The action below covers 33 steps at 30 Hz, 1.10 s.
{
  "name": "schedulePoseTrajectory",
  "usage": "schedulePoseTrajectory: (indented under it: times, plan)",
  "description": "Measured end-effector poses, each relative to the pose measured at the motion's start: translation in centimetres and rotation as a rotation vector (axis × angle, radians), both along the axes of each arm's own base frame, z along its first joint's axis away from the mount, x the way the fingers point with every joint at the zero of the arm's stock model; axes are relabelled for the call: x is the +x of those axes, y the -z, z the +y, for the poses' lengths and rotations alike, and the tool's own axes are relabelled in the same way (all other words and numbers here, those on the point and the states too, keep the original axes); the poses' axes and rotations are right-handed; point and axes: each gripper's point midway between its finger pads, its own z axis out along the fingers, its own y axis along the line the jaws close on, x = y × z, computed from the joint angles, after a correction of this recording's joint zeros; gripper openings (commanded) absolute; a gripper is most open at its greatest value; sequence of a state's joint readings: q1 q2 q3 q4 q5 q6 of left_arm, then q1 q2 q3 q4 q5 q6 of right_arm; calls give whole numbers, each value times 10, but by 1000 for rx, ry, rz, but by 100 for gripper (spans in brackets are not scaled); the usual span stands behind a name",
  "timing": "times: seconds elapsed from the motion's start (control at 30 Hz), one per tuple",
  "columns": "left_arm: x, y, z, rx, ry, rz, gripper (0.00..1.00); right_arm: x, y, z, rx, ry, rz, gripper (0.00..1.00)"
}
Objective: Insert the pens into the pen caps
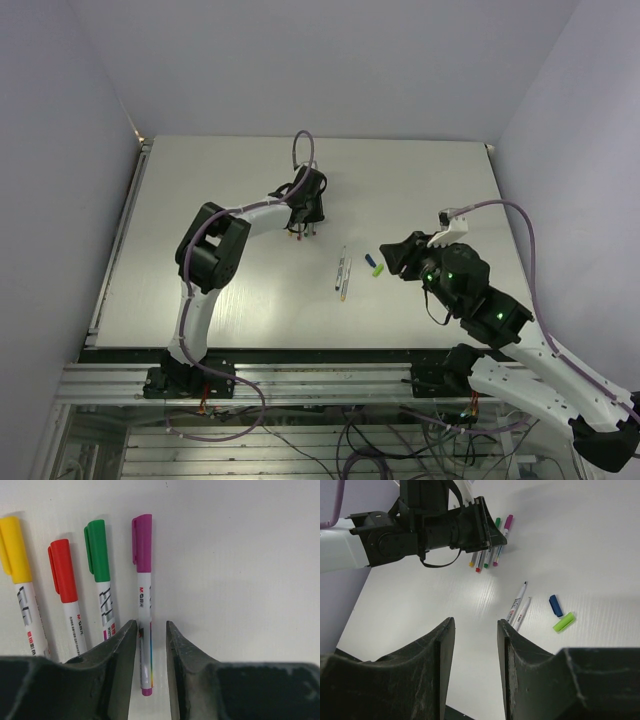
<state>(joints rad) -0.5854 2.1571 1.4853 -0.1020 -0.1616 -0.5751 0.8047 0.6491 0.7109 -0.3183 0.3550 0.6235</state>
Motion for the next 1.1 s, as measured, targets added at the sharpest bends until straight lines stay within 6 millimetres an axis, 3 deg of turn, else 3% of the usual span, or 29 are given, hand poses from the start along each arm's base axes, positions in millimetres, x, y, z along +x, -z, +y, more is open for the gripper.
schedulePoseTrajectory:
  times: [0.2, 0.37, 0.47, 0.53, 0.63, 0.73, 0.93, 1.1]
  plan:
    - [-1, -16, 1, -6, -2, -12, 40, 1, 0, 1, 1, 0, -1, 39]
    - [-1, -63, 1, -53, -3, -82, 40, 1, -2, 1, 4, 0, -7, 39]
    - [-8, -93, 5, -84, -3, -127, 41, 2, -3, 0, 7, 6, -13, 50]
    - [-18, -110, 7, -101, 5, -154, 40, 4, -6, -2, 16, 25, -22, 65]
    - [-39, -125, 12, -113, 15, -188, 40, 7, -7, -11, 42, 83, -35, 69]
    - [-72, -122, 12, -99, 52, -200, 40, 11, -8, -23, 50, 155, -48, 68]
    - [-145, -92, 1, -11, 187, -168, 39, 27, -1, -34, -18, 267, -34, 65]
    - [-178, -91, -9, 17, 256, -186, 39, 47, 18, -39, -145, 327, 13, 57]
